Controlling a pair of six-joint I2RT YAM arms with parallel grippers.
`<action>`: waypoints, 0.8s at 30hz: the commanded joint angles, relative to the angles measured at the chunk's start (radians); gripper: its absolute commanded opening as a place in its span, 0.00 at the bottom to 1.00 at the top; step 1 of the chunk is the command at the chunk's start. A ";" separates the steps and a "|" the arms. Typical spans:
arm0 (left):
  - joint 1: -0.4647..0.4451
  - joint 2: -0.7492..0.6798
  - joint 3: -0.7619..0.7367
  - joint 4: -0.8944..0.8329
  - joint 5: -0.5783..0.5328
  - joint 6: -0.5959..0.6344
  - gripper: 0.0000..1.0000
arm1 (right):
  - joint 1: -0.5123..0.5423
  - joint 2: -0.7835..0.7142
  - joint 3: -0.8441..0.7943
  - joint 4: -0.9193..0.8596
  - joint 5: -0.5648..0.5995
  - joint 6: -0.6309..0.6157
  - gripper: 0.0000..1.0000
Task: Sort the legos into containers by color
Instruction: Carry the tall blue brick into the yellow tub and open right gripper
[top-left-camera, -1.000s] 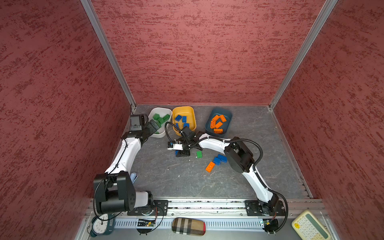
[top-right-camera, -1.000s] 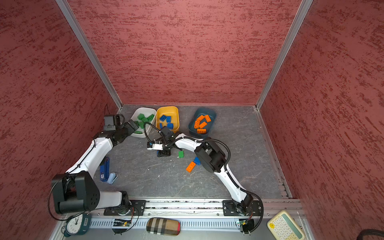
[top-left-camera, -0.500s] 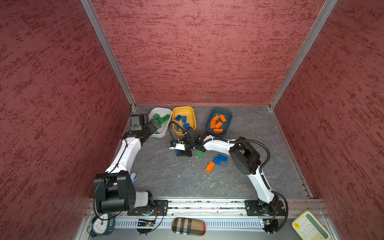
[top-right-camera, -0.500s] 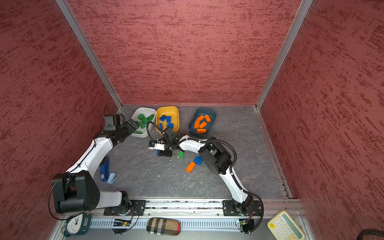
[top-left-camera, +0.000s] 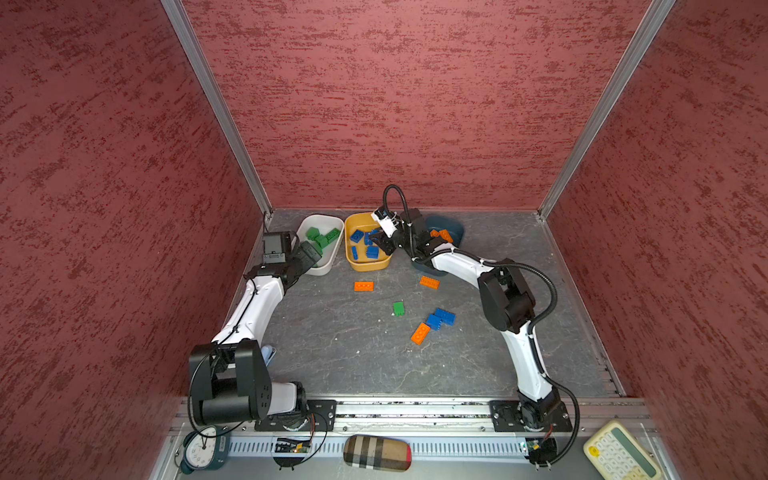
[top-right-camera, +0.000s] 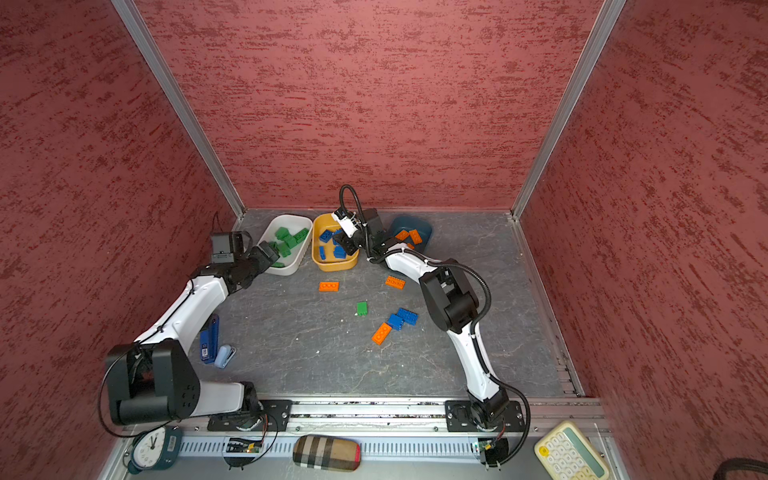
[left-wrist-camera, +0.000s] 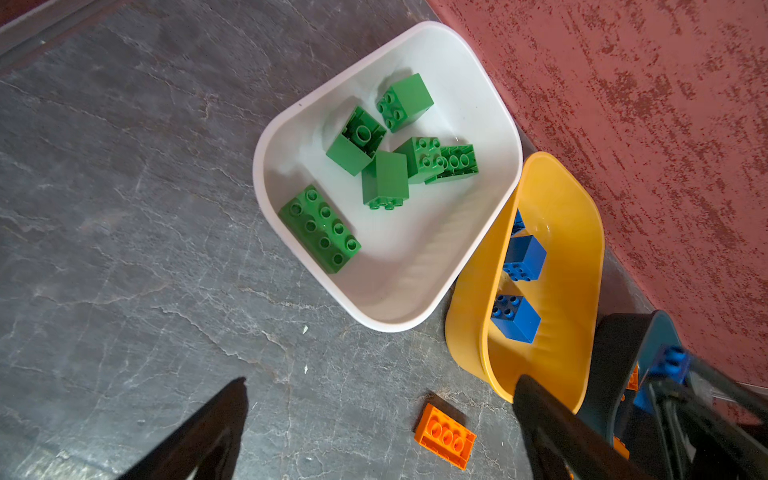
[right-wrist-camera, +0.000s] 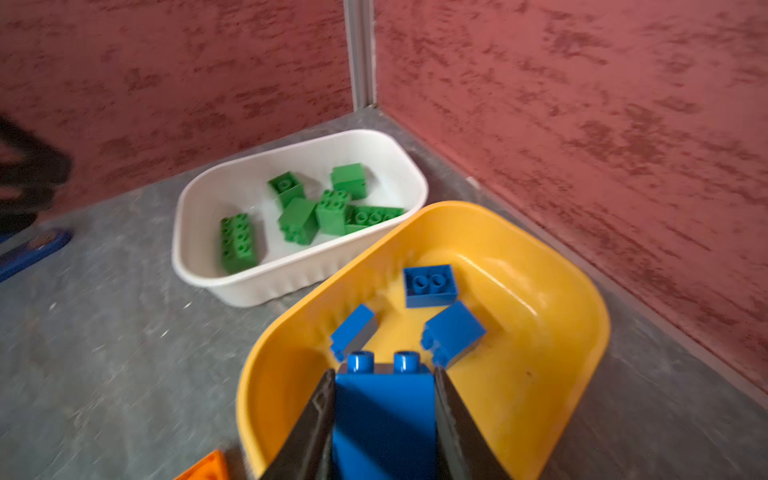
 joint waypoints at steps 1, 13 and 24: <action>-0.007 0.010 0.001 0.001 0.004 0.003 1.00 | -0.007 0.082 0.120 -0.073 0.055 0.083 0.24; -0.145 0.036 0.050 -0.050 -0.052 0.081 0.99 | -0.009 0.338 0.579 -0.411 0.297 0.003 0.37; -0.303 0.141 0.019 0.072 0.135 0.068 0.99 | -0.002 0.125 0.363 -0.362 0.052 0.040 0.73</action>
